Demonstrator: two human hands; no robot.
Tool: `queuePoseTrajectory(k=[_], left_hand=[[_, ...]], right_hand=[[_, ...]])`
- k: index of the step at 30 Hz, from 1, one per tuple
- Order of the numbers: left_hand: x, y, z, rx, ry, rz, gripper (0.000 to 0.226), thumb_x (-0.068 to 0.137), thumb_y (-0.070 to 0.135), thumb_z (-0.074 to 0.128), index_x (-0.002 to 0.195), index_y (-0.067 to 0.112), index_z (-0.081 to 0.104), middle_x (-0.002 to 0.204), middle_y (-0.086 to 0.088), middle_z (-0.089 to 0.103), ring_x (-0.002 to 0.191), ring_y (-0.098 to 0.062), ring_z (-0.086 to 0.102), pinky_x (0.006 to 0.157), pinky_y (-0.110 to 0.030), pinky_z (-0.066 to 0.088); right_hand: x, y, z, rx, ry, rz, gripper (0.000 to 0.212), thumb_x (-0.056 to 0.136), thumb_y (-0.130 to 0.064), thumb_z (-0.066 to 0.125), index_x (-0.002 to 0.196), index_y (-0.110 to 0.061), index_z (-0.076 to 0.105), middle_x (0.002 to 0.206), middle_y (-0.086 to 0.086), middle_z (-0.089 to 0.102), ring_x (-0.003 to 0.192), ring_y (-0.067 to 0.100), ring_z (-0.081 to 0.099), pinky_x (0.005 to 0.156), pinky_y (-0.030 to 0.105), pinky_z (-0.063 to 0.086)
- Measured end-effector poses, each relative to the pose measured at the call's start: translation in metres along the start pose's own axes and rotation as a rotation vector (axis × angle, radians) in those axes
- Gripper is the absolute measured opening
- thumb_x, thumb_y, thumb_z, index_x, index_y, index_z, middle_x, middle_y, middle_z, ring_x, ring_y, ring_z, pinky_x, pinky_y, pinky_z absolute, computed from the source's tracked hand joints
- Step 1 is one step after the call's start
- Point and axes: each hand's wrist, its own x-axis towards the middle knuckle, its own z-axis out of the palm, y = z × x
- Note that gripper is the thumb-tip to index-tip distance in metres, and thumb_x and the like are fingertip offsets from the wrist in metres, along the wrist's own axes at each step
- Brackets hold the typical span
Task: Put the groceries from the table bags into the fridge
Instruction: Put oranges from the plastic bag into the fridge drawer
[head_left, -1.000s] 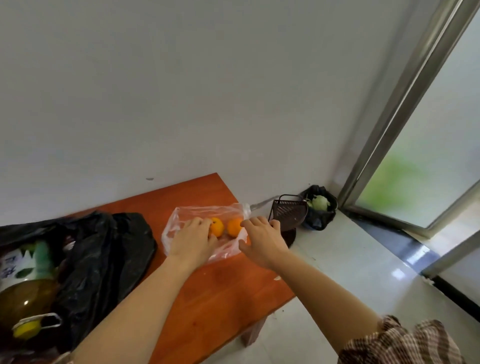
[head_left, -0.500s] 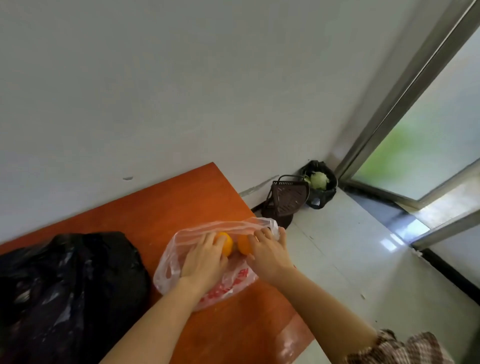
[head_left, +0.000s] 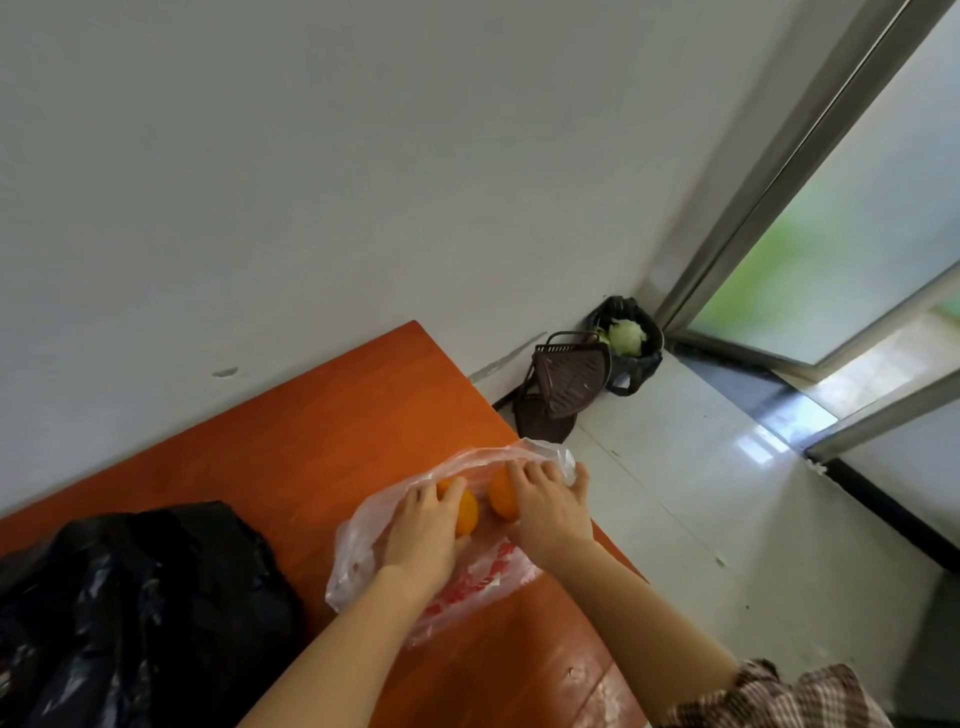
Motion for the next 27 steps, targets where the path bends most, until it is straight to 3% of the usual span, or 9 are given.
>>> queuePoseTrajectory(k=[5, 12, 17, 19, 21, 23, 27], left_hand=[[0.004, 0.002, 0.003, 0.023, 0.001, -0.006, 0.068, 0.087, 0.027, 0.064, 0.143, 0.027, 0.025, 0.150, -0.005, 0.029, 0.133, -0.030, 0.034, 0.105, -0.040, 0.039], [-0.013, -0.005, -0.011, -0.057, 0.011, -0.025, 0.075, 0.081, 0.054, 0.063, 0.141, 0.027, 0.027, 0.142, -0.003, 0.039, 0.125, -0.028, 0.044, 0.090, -0.037, 0.046], [-0.037, -0.004, -0.036, -0.208, 0.096, -0.017, 0.081, 0.070, 0.061, 0.068, 0.138, 0.028, 0.038, 0.139, 0.003, 0.047, 0.123, -0.019, 0.048, 0.097, -0.035, 0.045], [-0.050, 0.000, -0.048, -0.262, 0.156, -0.003, 0.082, 0.067, 0.065, 0.069, 0.135, 0.028, 0.044, 0.131, 0.009, 0.054, 0.117, -0.014, 0.052, 0.093, -0.030, 0.046], [-0.063, 0.006, -0.061, -0.329, 0.216, 0.011, 0.072, 0.066, 0.060, 0.072, 0.128, 0.028, 0.052, 0.111, 0.016, 0.058, 0.100, -0.007, 0.056, 0.077, -0.020, 0.044], [-0.073, 0.012, -0.073, -0.349, 0.276, 0.037, 0.062, 0.068, 0.051, 0.074, 0.122, 0.027, 0.056, 0.101, 0.017, 0.057, 0.090, -0.005, 0.054, 0.069, -0.016, 0.039], [-0.085, 0.027, -0.093, -0.335, 0.291, 0.052, 0.064, 0.071, 0.044, 0.075, 0.128, 0.028, 0.050, 0.113, 0.006, 0.059, 0.091, -0.010, 0.050, 0.075, -0.023, 0.040]], right_hand=[[0.003, -0.004, 0.002, -0.045, 0.036, 0.003, 0.064, 0.087, -0.028, 0.065, 0.141, -0.022, 0.032, 0.144, 0.001, 0.044, 0.139, 0.026, 0.028, 0.113, 0.057, 0.003], [-0.010, -0.007, -0.014, 0.027, 0.030, -0.011, 0.067, 0.077, -0.063, 0.059, 0.130, -0.026, 0.041, 0.134, -0.003, 0.052, 0.132, 0.025, 0.032, 0.108, 0.057, 0.006], [-0.035, -0.011, -0.040, 0.114, 0.092, -0.046, 0.072, 0.070, -0.078, 0.051, 0.125, -0.031, 0.046, 0.128, -0.008, 0.057, 0.128, 0.022, 0.038, 0.105, 0.055, 0.004], [-0.049, -0.014, -0.052, 0.159, 0.115, -0.038, 0.079, 0.064, -0.083, 0.043, 0.126, -0.034, 0.046, 0.128, -0.009, 0.057, 0.129, 0.021, 0.038, 0.106, 0.055, 0.003], [-0.065, -0.014, -0.066, 0.205, 0.137, -0.042, 0.087, 0.057, -0.082, 0.034, 0.130, -0.035, 0.044, 0.131, -0.010, 0.055, 0.132, 0.020, 0.035, 0.107, 0.054, 0.002], [-0.080, -0.012, -0.079, 0.242, 0.160, -0.046, 0.077, 0.065, -0.072, 0.046, 0.133, -0.036, 0.042, 0.133, -0.009, 0.054, 0.132, 0.018, 0.035, 0.108, 0.051, 0.004], [-0.110, -0.002, -0.101, 0.334, 0.261, -0.018, 0.068, 0.074, -0.053, 0.068, 0.134, -0.036, 0.040, 0.130, -0.009, 0.055, 0.128, 0.016, 0.040, 0.107, 0.047, 0.010]])
